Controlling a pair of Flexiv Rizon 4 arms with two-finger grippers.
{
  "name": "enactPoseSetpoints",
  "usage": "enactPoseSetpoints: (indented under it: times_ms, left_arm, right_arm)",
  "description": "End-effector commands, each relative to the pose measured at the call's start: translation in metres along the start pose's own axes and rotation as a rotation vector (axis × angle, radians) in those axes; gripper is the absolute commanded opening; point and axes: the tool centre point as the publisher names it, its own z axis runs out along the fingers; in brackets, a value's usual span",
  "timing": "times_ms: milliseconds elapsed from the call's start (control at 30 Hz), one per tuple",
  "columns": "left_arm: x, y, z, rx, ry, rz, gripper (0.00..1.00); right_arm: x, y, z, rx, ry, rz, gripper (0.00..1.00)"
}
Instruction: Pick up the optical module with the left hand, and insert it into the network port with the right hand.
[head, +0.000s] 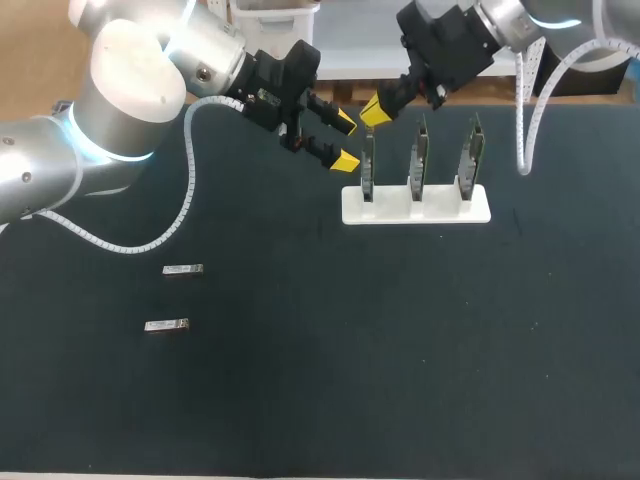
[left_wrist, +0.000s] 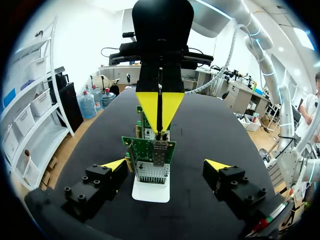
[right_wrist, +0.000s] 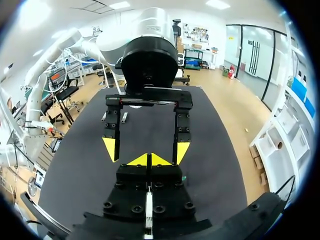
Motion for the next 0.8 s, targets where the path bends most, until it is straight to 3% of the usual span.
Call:
enactPoseSetpoints:
  times_ms: [33,800]
  left_arm:
    - [0.000,0.000,0.000,-0.001,0.003,-0.001,1.00]
    - [0.000,0.000,0.000,-0.001,0.003,-0.001,1.00]
  right_arm:
    - [0.004,-0.001,0.003,-0.005,-0.006,0.009,0.00]
    - [0.019,0.001,0.012,-0.003,0.019,0.042,0.00]
